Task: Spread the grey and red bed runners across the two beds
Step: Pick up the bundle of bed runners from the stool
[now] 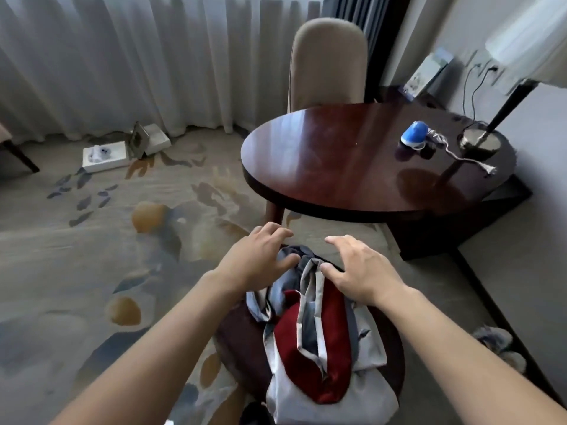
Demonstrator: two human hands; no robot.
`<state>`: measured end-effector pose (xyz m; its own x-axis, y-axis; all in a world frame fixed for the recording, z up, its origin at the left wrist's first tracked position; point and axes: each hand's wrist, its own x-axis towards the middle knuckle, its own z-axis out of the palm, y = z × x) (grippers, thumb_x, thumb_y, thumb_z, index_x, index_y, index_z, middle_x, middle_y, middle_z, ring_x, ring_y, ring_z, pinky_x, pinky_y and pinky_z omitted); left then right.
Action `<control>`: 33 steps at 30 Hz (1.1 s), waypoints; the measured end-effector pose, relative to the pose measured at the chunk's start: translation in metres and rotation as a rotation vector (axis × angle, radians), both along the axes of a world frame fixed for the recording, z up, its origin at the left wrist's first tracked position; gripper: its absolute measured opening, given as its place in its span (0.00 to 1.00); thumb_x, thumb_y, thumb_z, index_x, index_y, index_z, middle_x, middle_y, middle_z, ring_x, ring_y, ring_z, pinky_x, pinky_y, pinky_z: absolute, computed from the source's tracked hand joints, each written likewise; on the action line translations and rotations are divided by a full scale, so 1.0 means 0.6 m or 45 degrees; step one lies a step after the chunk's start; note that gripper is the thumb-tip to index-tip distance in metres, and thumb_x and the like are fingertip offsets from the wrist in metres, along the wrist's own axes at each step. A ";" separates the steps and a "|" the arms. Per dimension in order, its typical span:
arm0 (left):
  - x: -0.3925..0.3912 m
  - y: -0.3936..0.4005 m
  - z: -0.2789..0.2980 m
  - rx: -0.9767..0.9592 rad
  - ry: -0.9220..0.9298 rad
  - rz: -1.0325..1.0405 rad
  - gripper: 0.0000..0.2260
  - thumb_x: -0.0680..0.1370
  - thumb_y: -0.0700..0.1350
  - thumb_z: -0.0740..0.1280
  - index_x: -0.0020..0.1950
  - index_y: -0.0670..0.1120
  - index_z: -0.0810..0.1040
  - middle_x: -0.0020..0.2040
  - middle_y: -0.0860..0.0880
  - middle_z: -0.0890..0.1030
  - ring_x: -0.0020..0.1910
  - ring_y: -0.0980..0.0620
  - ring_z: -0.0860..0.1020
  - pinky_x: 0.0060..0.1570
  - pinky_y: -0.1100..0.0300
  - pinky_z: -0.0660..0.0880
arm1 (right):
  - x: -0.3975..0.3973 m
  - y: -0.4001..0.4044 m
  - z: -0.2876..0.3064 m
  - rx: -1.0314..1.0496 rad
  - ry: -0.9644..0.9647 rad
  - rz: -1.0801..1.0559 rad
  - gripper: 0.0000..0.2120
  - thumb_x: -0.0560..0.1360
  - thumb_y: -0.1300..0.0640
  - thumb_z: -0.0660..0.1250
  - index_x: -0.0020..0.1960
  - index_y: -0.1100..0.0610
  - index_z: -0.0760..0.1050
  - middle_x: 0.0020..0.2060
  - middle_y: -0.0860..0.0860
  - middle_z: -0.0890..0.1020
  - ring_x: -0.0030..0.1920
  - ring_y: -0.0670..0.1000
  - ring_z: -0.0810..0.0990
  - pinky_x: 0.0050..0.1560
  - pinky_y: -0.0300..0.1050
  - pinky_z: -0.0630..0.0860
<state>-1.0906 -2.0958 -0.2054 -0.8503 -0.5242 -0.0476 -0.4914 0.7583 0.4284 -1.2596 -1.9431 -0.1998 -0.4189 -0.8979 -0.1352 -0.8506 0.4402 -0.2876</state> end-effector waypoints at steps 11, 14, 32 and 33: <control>-0.079 -0.026 -0.276 0.288 -0.329 0.041 0.25 0.79 0.61 0.60 0.73 0.50 0.68 0.70 0.50 0.69 0.69 0.48 0.68 0.67 0.50 0.69 | -0.093 0.007 -0.279 0.340 -0.192 -0.175 0.29 0.77 0.40 0.59 0.75 0.49 0.63 0.71 0.47 0.69 0.70 0.51 0.69 0.67 0.51 0.70; -0.098 -0.001 -0.368 0.497 -0.356 0.132 0.26 0.79 0.61 0.61 0.73 0.50 0.68 0.71 0.50 0.69 0.70 0.49 0.68 0.67 0.54 0.67 | -0.102 0.027 -0.368 0.420 -0.231 -0.273 0.31 0.78 0.40 0.59 0.77 0.50 0.60 0.73 0.48 0.66 0.71 0.53 0.67 0.67 0.52 0.69; -0.188 0.149 -0.602 1.081 -0.109 0.621 0.27 0.70 0.58 0.69 0.68 0.59 0.68 0.60 0.49 0.75 0.60 0.50 0.73 0.64 0.48 0.72 | -0.036 0.068 -0.612 0.223 -0.810 -0.515 0.35 0.72 0.67 0.64 0.75 0.45 0.61 0.68 0.49 0.74 0.67 0.53 0.73 0.65 0.43 0.71; -0.189 0.145 -0.600 1.068 -0.082 0.667 0.25 0.71 0.58 0.69 0.66 0.59 0.69 0.57 0.51 0.76 0.57 0.53 0.75 0.62 0.49 0.74 | -0.028 0.066 -0.610 0.188 -0.855 -0.535 0.34 0.72 0.68 0.64 0.72 0.44 0.64 0.65 0.48 0.76 0.65 0.51 0.75 0.62 0.41 0.72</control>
<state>-1.2041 -2.0086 -0.5654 -0.5037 -0.6083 -0.6134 -0.7191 -0.0983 0.6879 -1.2762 -1.9037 -0.5657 -0.5051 -0.6363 -0.5831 -0.2717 0.7585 -0.5924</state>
